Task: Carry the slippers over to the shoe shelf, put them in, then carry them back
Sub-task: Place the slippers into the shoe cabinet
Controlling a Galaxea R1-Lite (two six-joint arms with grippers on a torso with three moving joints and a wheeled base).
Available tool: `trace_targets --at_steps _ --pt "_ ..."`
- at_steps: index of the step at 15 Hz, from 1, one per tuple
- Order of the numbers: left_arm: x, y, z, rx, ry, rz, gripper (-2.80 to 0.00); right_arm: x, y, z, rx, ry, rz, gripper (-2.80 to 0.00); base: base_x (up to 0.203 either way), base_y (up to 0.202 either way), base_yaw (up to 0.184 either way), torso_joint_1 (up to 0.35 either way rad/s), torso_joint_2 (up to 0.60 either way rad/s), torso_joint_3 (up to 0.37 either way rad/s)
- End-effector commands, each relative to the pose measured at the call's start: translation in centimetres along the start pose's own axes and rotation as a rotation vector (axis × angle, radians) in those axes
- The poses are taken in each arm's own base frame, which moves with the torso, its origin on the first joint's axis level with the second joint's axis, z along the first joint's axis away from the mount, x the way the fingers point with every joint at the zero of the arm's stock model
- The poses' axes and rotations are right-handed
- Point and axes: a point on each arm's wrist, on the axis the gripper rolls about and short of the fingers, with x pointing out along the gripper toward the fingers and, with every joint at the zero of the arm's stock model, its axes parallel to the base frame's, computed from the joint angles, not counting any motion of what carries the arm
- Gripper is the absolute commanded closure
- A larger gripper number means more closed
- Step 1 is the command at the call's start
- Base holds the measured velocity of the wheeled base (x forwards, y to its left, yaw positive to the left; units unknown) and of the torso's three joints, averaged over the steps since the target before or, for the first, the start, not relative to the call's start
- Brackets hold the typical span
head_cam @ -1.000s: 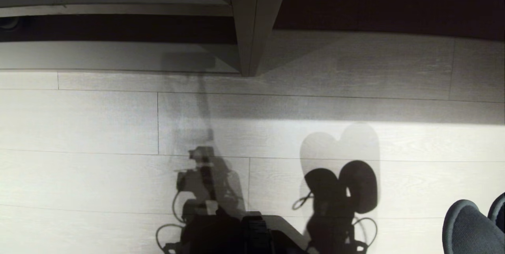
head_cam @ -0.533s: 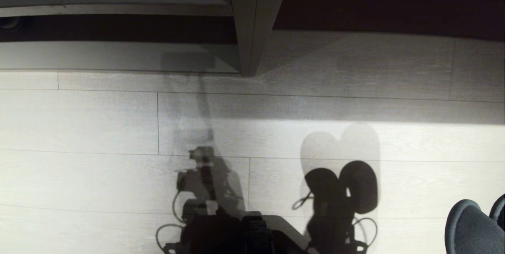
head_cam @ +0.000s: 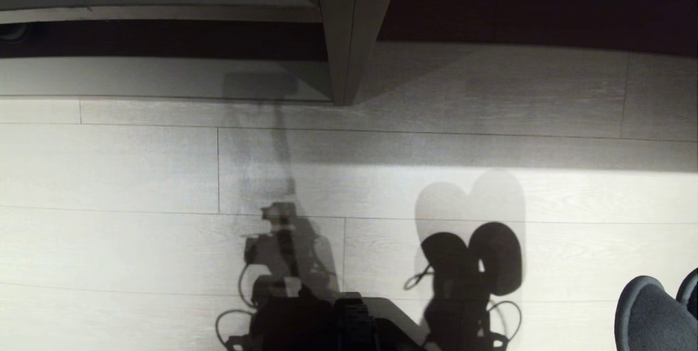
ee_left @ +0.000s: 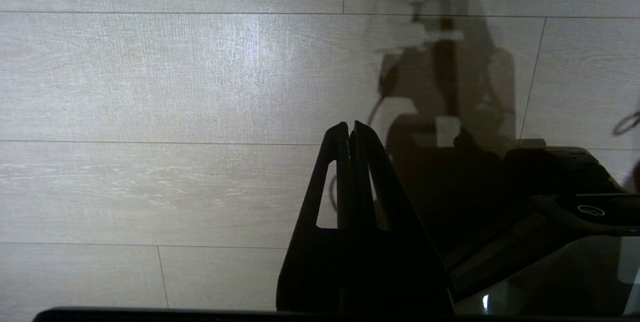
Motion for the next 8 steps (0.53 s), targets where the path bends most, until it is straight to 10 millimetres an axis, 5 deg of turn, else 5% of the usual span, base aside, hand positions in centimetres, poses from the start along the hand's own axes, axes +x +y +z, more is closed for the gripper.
trace_targets --at_steps 1,8 --pt "0.0 0.0 -0.01 0.0 0.001 0.0 0.0 0.03 0.0 0.0 0.0 0.004 0.001 0.0 0.0 0.0 0.0 0.0 0.0 0.0" --pt "0.01 0.0 0.0 0.0 0.001 0.0 0.0 0.02 0.0 0.02 0.0 0.003 0.0 0.0 0.0 0.0 0.0 0.001 0.0 0.045"
